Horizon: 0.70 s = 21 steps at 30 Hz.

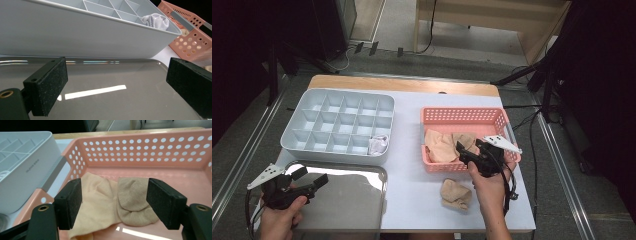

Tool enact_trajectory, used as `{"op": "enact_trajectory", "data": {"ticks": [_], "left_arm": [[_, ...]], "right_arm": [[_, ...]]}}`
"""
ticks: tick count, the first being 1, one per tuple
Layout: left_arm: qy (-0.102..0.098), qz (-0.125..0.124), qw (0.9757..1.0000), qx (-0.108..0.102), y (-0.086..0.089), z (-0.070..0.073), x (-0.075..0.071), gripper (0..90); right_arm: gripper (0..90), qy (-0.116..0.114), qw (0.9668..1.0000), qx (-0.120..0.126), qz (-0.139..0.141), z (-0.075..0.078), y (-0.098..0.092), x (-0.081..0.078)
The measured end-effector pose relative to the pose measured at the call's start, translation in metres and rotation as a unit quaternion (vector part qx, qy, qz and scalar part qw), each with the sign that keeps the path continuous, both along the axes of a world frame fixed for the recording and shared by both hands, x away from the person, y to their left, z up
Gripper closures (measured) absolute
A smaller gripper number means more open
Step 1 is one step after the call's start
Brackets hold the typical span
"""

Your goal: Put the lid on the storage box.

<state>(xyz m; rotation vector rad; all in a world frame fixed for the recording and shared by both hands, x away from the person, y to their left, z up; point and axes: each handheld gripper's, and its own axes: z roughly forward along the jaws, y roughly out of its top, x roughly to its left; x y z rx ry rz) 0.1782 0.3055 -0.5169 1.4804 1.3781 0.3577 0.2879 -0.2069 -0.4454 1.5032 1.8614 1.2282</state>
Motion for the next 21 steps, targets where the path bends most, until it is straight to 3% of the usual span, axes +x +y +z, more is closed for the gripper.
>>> {"op": "enact_trajectory", "data": {"ticks": [6,9,12,16,20,21], "left_arm": [[0.0,0.002,1.0,-0.004,0.002,0.0,0.0,4.3],[-0.001,0.002,1.0,-0.006,0.002,0.0,0.0,4.3],[0.0,0.001,1.0,-0.006,0.002,0.0,0.0,4.3],[0.0,0.002,1.0,-0.009,0.003,0.0,0.001,4.3],[0.002,0.003,0.9999,-0.014,0.006,-0.001,0.001,4.3],[0.001,0.004,0.9998,-0.017,0.007,-0.001,0.002,4.3]], "right_arm": [[41.7,0.013,0.9996,-0.005,-0.026,-0.008,-0.001,0.018],[48.4,0.04,0.9991,0.003,-0.016,-0.013,-0.001,0.027],[53.6,0.066,0.9976,-0.01,-0.022,-0.018,0.002,0.034],[57.2,0.088,0.9951,-0.015,-0.043,-0.023,0.003,0.042],[52.0,0.119,0.9909,-0.007,-0.063,-0.03,0.003,0.051],[53.8,0.127,0.9898,-0.015,-0.062,-0.033,0.004,0.054]]}}
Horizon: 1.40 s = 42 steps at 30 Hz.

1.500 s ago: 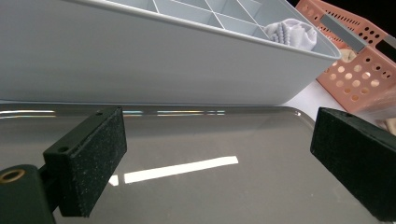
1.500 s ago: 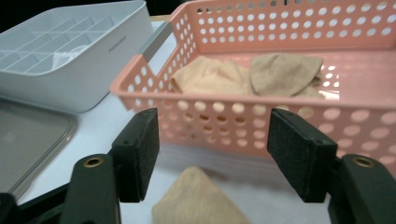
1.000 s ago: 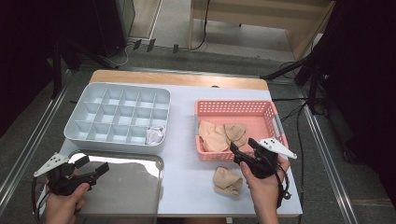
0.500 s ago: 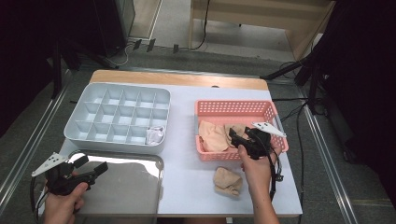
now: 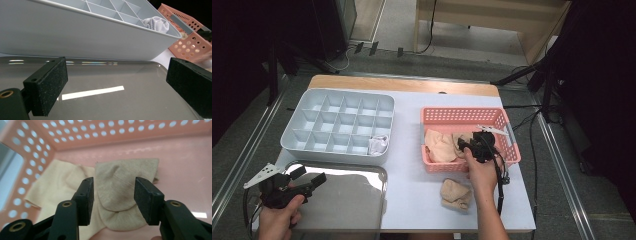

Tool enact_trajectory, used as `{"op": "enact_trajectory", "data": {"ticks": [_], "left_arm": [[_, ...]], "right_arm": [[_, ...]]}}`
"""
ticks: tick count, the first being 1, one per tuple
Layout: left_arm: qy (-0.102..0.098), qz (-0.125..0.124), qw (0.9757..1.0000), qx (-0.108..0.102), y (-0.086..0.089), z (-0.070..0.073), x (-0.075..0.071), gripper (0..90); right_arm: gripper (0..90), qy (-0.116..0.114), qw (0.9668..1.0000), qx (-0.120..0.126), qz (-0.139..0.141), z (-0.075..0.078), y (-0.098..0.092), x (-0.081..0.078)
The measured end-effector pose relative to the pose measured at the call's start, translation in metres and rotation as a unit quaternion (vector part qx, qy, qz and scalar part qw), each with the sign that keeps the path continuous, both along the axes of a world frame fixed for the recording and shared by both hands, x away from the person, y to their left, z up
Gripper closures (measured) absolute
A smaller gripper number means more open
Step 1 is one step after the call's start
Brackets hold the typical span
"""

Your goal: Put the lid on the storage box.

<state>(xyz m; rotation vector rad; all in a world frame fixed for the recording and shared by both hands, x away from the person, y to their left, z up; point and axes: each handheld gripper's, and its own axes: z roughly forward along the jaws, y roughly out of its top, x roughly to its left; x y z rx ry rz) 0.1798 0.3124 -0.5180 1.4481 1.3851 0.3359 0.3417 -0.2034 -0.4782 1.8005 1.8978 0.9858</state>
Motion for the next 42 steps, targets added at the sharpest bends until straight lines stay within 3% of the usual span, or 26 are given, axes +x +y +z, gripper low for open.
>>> {"op": "enact_trajectory", "data": {"ticks": [6,9,12,15,18,20,23,25,28,34,37,38,42], "left_arm": [[0.003,0.004,0.9998,-0.017,0.005,-0.001,0.002,4.3],[0.005,0.005,0.9998,-0.02,0.008,-0.003,0.005,4.3],[0.008,0.004,0.9997,-0.022,0.01,-0.004,0.006,4.3],[0.011,0.005,0.9997,-0.023,0.01,-0.005,0.006,4.4],[0.01,0.006,0.9996,-0.024,0.011,-0.004,0.006,4.4],[0.007,0.007,0.9996,-0.026,0.012,-0.002,0.006,4.4],[0.005,0.009,0.9994,-0.034,0.014,0.0,0.006,6.0],[0.007,0.01,0.9991,-0.04,0.014,0.0,0.006,6.3],[0.007,0.008,0.9994,-0.034,0.013,0.0,0.005,6.3],[0.006,0.008,0.9995,-0.029,0.01,0.001,0.005,6.3],[0.005,0.008,0.9996,-0.028,0.009,0.002,0.004,6.3],[0.004,0.009,0.9996,-0.027,0.008,0.002,0.004,6.3],[0.003,0.009,0.9997,-0.023,0.008,0.003,0.004,6.3]], "right_arm": [[54.1,0.026,0.9991,-0.026,-0.02,-0.005,0.0,0.01],[48.8,0.066,0.9976,-0.022,-0.002,-0.005,0.002,0.016],[46.8,0.113,0.993,-0.035,0.002,-0.007,0.003,0.021],[51.3,0.135,0.988,-0.076,0.004,-0.009,0.006,0.023],[59.0,0.163,0.9835,-0.075,0.021,-0.01,0.006,0.026],[66.4,0.166,0.9828,-0.077,0.023,-0.01,0.006,0.026],[80.6,0.158,0.9858,-0.054,0.022,-0.009,0.002,0.026],[83.4,0.142,0.9882,-0.053,0.023,-0.008,0.0,0.024],[84.0,0.114,0.991,-0.067,0.019,-0.007,-0.001,0.021],[83.5,0.077,0.9951,-0.058,0.02,0.0,-0.007,0.012],[82.9,0.058,0.9973,-0.041,0.019,0.005,-0.011,0.008],[82.8,0.054,0.9981,-0.022,0.018,0.007,-0.013,0.006],[82.9,0.028,0.9993,-0.016,0.017,0.014,-0.016,0.0]]}}
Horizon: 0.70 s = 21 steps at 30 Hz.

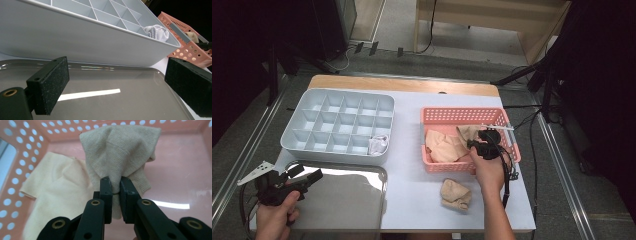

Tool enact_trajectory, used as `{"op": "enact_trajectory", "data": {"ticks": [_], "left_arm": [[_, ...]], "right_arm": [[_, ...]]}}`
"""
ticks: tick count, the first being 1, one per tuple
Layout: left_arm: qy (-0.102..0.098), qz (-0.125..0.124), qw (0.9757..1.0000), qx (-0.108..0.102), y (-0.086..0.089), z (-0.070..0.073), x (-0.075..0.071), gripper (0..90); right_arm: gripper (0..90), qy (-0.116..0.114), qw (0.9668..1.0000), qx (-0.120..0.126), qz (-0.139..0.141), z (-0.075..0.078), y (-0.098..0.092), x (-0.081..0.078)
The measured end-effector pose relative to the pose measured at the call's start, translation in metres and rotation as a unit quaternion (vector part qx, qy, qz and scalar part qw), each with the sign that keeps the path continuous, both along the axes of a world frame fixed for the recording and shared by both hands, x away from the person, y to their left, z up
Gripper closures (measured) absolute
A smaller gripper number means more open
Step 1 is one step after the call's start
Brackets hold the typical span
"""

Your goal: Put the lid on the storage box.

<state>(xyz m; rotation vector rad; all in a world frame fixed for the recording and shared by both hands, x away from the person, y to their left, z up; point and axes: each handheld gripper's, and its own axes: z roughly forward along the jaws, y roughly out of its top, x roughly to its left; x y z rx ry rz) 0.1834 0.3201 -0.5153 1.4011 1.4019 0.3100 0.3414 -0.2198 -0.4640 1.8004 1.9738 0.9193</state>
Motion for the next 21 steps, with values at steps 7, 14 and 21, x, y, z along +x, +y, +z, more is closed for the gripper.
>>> {"op": "enact_trajectory", "data": {"ticks": [7,14,21], "left_arm": [[0.0,-0.002,1.0,0.008,-0.003,0.0,0.0,6.3],[0.0,-0.007,0.9998,0.02,-0.011,0.0,0.0,6.3],[0.0,-0.014,0.9993,0.034,-0.021,0.001,-0.002,6.3]], "right_arm": [[82.9,-0.03,0.9993,0.022,0.011,0.007,-0.001,-0.01],[83.0,-0.07,0.9958,0.041,0.042,0.014,0.007,-0.024],[82.9,-0.099,0.9916,0.058,0.059,0.012,0.012,-0.042]]}}
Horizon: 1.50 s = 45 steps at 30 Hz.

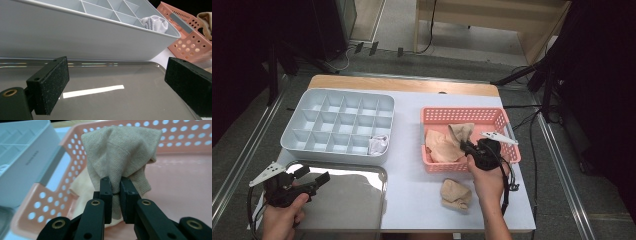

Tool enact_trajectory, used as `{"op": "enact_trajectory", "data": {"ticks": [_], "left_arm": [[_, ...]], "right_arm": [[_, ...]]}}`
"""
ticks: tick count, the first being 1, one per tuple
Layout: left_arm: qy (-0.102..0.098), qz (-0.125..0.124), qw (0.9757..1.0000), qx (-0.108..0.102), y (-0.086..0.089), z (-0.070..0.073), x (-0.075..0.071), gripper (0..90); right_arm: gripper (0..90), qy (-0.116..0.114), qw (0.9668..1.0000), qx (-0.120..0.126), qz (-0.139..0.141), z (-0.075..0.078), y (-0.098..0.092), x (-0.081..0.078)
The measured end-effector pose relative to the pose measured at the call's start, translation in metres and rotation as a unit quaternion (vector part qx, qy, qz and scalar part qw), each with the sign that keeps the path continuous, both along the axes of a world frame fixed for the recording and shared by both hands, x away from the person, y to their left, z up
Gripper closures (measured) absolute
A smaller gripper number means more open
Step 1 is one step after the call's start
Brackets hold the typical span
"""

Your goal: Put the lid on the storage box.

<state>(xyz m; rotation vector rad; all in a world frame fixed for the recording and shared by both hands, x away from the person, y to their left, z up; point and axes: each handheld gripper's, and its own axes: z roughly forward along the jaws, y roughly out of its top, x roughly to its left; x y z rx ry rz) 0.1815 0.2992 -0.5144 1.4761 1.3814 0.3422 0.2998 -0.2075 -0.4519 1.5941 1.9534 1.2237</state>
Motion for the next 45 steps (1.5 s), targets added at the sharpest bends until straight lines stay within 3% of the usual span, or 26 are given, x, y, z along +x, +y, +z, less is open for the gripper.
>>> {"op": "enact_trajectory", "data": {"ticks": [11,14,27,35,42,44,45], "left_arm": [[-0.005,-0.013,0.9997,0.017,-0.017,0.003,-0.002,6.3],[-0.008,-0.013,0.9998,0.014,-0.017,0.005,-0.004,6.3],[-0.021,-0.033,0.9988,0.027,-0.033,0.012,-0.008,6.3],[-0.024,-0.047,0.998,0.033,-0.047,0.013,-0.008,6.3],[-0.023,-0.057,0.9975,0.037,-0.054,0.013,-0.008,6.3],[-0.022,-0.057,0.9975,0.035,-0.055,0.012,-0.008,6.3],[-0.022,-0.059,0.9974,0.036,-0.055,0.012,-0.008,6.3]], "right_arm": [[83.0,-0.053,0.998,0.032,0.012,0.009,-0.002,-0.035],[83.0,-0.055,0.9974,0.041,0.02,0.009,0.0,-0.048],[82.9,-0.063,0.9951,0.025,0.072,-0.008,0.027,-0.109],[82.1,-0.037,0.994,0.014,0.103,-0.031,0.042,-0.128],[81.3,-0.009,0.9901,-0.004,0.14,-0.053,0.056,-0.137],[75.1,-0.002,0.9889,-0.01,0.148,-0.06,0.059,-0.138],[64.4,-0.003,0.9876,-0.015,0.156,-0.064,0.06,-0.138]]}}
